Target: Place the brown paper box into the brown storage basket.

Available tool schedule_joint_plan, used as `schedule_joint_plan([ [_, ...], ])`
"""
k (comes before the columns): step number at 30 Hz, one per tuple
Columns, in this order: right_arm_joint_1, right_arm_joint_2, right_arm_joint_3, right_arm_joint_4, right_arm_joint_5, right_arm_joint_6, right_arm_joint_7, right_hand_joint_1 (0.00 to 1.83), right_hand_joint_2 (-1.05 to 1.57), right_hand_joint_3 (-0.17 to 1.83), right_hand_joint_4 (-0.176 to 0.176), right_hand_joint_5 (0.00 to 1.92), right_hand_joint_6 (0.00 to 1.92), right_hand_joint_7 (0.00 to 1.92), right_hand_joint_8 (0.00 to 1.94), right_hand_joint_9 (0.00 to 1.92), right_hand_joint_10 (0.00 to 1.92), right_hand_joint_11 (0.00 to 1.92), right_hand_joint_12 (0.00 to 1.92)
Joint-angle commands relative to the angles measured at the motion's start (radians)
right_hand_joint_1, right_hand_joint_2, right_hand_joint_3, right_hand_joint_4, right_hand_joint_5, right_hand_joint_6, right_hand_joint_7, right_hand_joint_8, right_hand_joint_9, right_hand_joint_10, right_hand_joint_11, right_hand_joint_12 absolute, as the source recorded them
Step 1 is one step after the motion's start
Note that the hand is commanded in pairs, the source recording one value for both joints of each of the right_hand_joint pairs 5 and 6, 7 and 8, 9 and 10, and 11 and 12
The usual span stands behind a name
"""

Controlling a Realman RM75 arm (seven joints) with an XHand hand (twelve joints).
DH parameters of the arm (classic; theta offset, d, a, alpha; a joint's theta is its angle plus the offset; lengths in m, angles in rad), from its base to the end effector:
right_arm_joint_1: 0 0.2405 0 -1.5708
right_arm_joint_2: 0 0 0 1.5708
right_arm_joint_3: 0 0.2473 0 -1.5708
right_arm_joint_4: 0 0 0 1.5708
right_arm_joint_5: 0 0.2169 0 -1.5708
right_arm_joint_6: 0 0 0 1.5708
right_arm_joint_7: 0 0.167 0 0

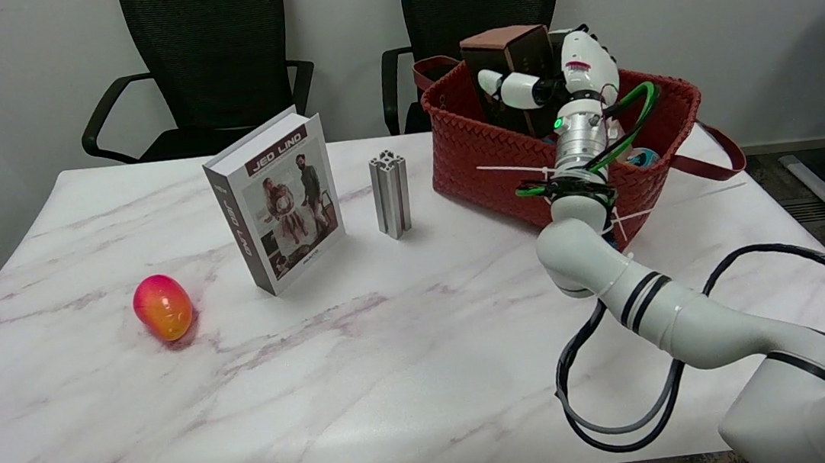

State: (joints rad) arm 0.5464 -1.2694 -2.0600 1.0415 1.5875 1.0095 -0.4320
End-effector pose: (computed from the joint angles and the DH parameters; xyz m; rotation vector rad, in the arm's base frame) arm -0.1740 -0.4551 0.3616 0.9656 -0.0518 0.8563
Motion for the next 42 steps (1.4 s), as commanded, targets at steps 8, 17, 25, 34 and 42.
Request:
schedule_joint_plan([
  [8,-0.025,-0.013,-0.004,-0.006,0.059,0.053,-0.078,1.20,0.25,0.49,0.000,0.91,0.91,1.30,1.30,0.96,0.96,0.88,0.88],
  [17,-0.023,-0.018,-0.021,0.023,0.051,0.120,-0.078,1.19,-0.01,0.44,0.000,0.29,0.29,0.83,0.83,0.66,0.66,0.64,0.64],
  [25,-0.031,-0.017,-0.028,0.068,0.047,0.165,-0.078,1.14,-0.09,0.25,0.000,0.00,0.00,0.43,0.43,0.41,0.41,0.42,0.42],
  [34,-0.057,-0.004,-0.029,0.199,0.043,0.222,-0.065,1.04,-0.14,0.21,0.000,0.00,0.00,0.13,0.13,0.12,0.12,0.07,0.07],
  [42,-0.114,0.004,-0.040,0.344,-0.079,0.282,-0.028,0.95,-0.03,-0.09,0.000,0.00,0.00,0.00,0.00,0.02,0.02,0.00,0.00],
])
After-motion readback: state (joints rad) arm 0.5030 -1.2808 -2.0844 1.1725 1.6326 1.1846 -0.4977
